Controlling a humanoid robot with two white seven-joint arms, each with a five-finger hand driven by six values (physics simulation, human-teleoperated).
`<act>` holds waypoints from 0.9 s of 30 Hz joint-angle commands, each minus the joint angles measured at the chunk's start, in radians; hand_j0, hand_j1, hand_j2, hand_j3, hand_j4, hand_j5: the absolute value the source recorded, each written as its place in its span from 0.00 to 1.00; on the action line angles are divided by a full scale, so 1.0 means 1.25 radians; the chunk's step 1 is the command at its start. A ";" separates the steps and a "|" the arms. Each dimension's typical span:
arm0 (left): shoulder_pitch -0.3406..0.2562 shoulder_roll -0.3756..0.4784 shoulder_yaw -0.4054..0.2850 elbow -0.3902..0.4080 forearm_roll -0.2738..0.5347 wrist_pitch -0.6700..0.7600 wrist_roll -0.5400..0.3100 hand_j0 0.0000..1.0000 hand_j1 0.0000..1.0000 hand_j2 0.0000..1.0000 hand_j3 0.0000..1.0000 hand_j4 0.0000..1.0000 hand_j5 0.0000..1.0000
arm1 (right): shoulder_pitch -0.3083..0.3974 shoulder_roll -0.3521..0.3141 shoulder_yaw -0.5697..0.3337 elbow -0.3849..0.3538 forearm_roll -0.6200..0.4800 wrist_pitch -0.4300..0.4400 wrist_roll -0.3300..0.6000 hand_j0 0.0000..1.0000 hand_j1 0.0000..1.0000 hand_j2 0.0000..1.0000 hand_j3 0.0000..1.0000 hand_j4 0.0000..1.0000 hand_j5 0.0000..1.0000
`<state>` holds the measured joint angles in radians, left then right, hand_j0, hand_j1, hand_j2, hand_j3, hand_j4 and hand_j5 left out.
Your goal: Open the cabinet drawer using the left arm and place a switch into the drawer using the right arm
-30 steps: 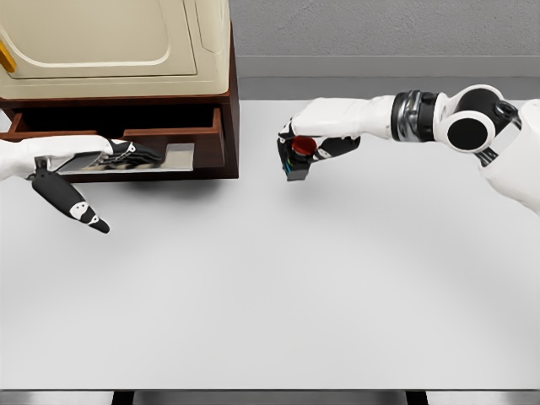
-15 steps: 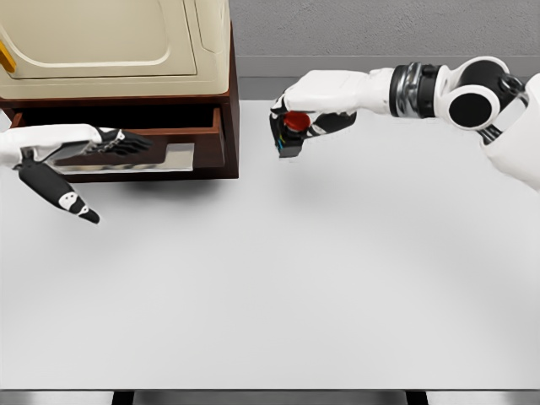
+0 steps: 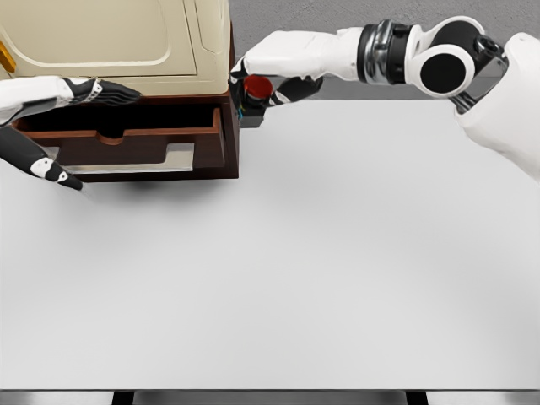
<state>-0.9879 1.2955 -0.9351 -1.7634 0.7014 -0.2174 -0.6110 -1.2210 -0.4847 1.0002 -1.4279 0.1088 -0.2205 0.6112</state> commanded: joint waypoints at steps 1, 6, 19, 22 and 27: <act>0.000 0.034 0.024 -0.001 0.005 -0.054 0.000 1.00 1.00 1.00 1.00 1.00 1.00 | -0.004 0.024 0.007 0.003 -0.002 0.021 0.000 0.47 0.47 0.47 0.47 0.47 0.47; 0.011 0.052 0.028 -0.001 0.005 -0.098 0.000 1.00 1.00 1.00 1.00 1.00 1.00 | -0.020 0.061 0.010 0.016 -0.002 0.038 0.000 0.47 0.47 0.47 0.47 0.47 0.47; 0.028 0.051 0.027 -0.001 0.003 -0.098 0.000 1.00 1.00 1.00 1.00 1.00 1.00 | -0.058 0.178 0.042 0.126 0.007 0.041 0.000 0.45 0.45 0.45 0.45 0.45 0.45; 0.028 0.052 0.027 -0.001 0.003 -0.097 0.000 1.00 1.00 1.00 1.00 1.00 1.00 | -0.059 0.188 0.054 0.143 0.009 0.038 0.000 0.45 0.45 0.45 0.45 0.45 0.45; 0.028 0.053 0.027 -0.001 0.003 -0.097 0.000 1.00 1.00 1.00 1.00 1.00 1.00 | -0.060 0.195 0.061 0.147 0.010 0.038 0.000 0.45 0.45 0.45 0.45 0.45 0.45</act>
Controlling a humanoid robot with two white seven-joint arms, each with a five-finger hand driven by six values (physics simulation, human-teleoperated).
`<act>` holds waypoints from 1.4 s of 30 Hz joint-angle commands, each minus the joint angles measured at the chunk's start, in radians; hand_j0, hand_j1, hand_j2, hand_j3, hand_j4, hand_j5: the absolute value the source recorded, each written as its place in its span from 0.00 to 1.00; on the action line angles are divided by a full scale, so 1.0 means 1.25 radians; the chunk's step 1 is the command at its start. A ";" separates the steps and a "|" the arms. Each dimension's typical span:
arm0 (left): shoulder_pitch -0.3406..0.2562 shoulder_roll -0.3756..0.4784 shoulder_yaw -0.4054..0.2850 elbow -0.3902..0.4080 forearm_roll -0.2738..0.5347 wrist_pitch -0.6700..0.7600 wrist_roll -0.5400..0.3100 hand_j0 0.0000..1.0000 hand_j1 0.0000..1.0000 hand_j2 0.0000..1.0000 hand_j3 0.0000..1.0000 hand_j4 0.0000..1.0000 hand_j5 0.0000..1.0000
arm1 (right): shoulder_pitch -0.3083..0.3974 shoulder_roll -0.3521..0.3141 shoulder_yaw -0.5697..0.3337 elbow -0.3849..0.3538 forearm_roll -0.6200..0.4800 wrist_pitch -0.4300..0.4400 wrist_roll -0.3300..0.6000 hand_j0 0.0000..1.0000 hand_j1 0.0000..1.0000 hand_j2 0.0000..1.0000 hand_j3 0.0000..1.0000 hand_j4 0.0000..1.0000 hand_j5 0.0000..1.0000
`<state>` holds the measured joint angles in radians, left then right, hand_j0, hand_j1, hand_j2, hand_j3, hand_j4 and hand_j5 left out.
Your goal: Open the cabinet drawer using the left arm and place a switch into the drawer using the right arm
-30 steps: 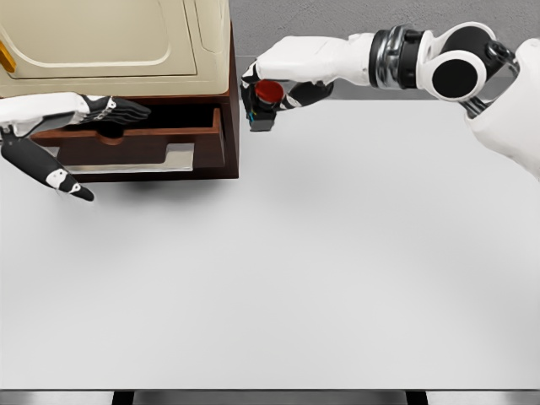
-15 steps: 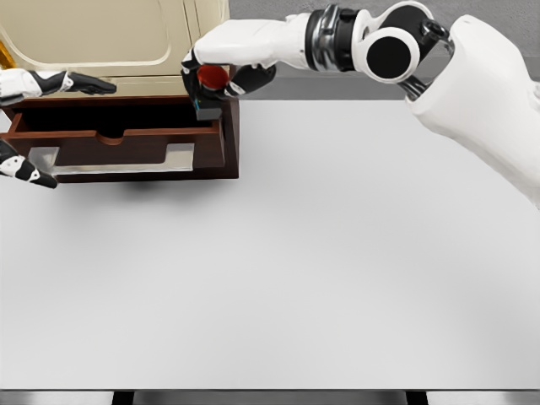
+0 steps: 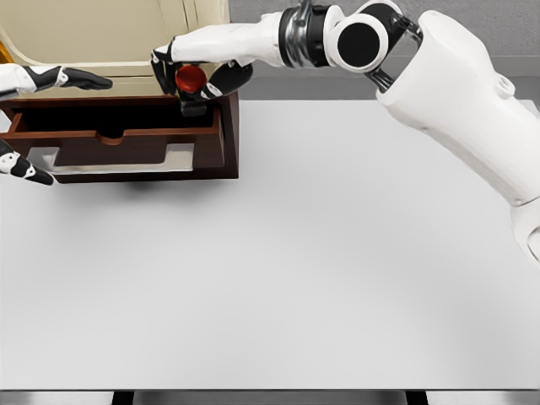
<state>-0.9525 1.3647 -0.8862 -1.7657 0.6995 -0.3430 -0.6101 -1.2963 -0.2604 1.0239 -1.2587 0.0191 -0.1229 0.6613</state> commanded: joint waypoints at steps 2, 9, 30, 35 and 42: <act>0.000 -0.002 -0.013 0.001 0.005 0.003 -0.001 1.00 1.00 1.00 1.00 1.00 1.00 | 0.000 0.016 0.044 0.013 0.082 -0.040 -0.040 0.45 0.45 0.45 0.45 0.45 0.45; 0.006 0.004 -0.013 0.001 0.005 0.003 -0.001 1.00 1.00 1.00 1.00 1.00 1.00 | 0.000 0.016 0.044 0.012 0.082 -0.032 -0.040 0.98 0.98 0.98 0.98 0.98 0.98; 0.010 0.005 -0.013 0.003 0.004 0.011 -0.001 1.00 1.00 1.00 1.00 1.00 1.00 | 0.017 -0.194 0.004 -0.194 0.073 -0.094 -0.040 1.00 1.00 1.00 1.00 1.00 1.00; 0.011 0.004 -0.013 0.001 0.005 0.012 -0.001 1.00 1.00 1.00 1.00 1.00 1.00 | 0.095 -0.401 -0.052 -0.241 -0.025 -0.390 -0.040 1.00 1.00 1.00 1.00 1.00 1.00; 0.012 0.010 -0.013 0.001 0.006 0.013 -0.001 1.00 1.00 1.00 1.00 1.00 1.00 | 0.288 -0.562 -0.214 -0.195 -0.045 -0.390 -0.040 1.00 1.00 1.00 1.00 1.00 1.00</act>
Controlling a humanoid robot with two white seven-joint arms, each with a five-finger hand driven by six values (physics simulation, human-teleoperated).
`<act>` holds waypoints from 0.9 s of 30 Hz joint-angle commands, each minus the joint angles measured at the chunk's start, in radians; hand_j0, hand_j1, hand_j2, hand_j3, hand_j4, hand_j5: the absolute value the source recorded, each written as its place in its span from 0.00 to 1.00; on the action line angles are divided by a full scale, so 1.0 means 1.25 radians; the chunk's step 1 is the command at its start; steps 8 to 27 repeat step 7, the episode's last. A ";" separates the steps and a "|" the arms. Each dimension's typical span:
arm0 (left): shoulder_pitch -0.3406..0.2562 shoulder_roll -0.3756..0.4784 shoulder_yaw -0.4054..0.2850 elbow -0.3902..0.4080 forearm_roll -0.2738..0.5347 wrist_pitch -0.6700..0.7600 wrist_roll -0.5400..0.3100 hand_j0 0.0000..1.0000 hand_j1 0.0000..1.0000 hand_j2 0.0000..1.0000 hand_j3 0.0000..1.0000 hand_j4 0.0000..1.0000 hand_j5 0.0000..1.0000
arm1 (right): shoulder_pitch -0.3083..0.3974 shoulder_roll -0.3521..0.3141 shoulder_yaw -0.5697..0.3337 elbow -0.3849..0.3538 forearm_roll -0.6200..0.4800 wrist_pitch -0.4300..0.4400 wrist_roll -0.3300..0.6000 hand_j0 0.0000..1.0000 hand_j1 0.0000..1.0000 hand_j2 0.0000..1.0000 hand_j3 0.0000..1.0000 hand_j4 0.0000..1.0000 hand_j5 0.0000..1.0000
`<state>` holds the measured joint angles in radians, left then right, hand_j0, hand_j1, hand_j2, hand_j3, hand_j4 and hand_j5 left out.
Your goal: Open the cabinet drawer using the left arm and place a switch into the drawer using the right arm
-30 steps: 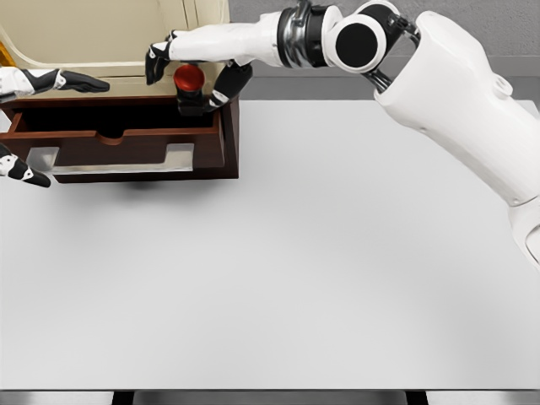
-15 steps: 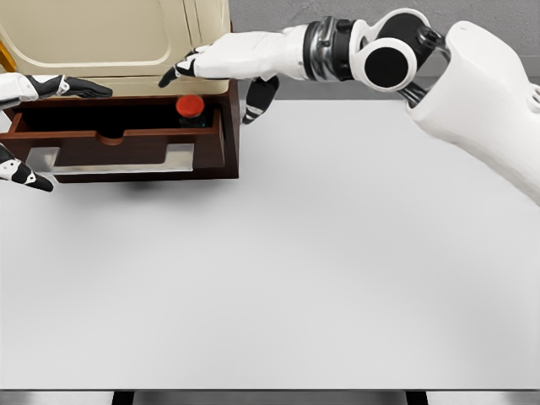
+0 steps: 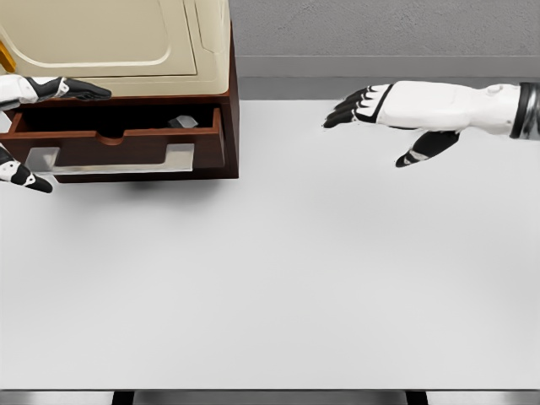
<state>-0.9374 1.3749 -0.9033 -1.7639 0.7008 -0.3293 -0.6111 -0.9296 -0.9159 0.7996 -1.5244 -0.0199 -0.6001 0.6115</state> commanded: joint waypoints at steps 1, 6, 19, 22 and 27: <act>0.000 0.002 0.000 0.000 0.005 0.002 0.000 1.00 1.00 1.00 1.00 1.00 1.00 | 0.001 -0.038 -0.035 0.030 -0.014 -0.009 -0.001 1.00 1.00 1.00 1.00 1.00 1.00; 0.012 0.002 0.001 0.001 0.004 0.002 0.000 1.00 1.00 1.00 1.00 1.00 1.00 | 0.031 -0.012 -0.031 0.086 -0.006 -0.009 -0.001 1.00 1.00 1.00 1.00 1.00 1.00; 0.012 0.002 0.001 0.001 0.004 0.003 0.000 1.00 1.00 1.00 1.00 1.00 1.00 | 0.037 -0.015 -0.031 0.086 -0.005 -0.009 -0.001 1.00 1.00 1.00 1.00 1.00 1.00; 0.012 0.002 0.001 0.001 0.004 0.003 0.000 1.00 1.00 1.00 1.00 1.00 1.00 | 0.037 -0.015 -0.031 0.086 -0.005 -0.009 -0.001 1.00 1.00 1.00 1.00 1.00 1.00; 0.012 0.002 0.001 0.001 0.004 0.003 0.000 1.00 1.00 1.00 1.00 1.00 1.00 | 0.037 -0.015 -0.031 0.086 -0.005 -0.009 -0.001 1.00 1.00 1.00 1.00 1.00 1.00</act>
